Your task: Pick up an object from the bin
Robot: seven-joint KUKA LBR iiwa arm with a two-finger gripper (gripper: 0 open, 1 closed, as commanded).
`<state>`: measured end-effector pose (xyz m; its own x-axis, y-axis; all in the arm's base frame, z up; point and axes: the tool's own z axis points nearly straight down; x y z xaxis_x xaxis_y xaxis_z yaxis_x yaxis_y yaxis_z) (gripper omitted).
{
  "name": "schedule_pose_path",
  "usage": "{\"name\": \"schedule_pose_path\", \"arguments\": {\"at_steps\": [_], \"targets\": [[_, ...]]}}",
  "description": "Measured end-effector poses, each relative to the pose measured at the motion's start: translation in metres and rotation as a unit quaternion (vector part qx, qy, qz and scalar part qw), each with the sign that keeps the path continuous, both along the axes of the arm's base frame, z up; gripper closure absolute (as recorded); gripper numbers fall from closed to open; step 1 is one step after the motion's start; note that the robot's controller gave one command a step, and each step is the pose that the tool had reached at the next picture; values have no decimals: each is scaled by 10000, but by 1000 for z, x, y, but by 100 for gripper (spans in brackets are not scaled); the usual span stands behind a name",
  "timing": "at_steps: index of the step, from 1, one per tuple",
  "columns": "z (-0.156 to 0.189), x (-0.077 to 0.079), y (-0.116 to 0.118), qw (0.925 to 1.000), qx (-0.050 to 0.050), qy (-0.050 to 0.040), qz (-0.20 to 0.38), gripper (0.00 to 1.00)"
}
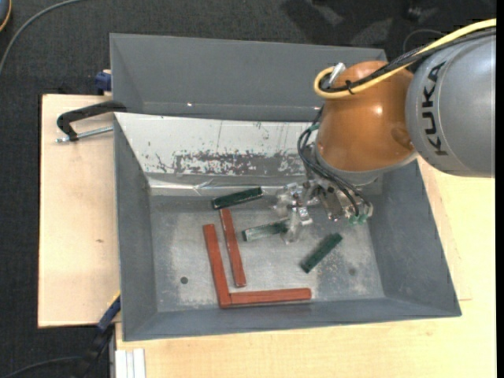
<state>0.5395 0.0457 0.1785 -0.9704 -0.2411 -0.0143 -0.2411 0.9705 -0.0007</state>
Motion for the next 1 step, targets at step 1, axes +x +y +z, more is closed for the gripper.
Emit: {"name": "schedule_pose_path", "arguments": {"at_steps": [1], "targets": [[50,-12,10,10000,-2,14,-14,100]]}}
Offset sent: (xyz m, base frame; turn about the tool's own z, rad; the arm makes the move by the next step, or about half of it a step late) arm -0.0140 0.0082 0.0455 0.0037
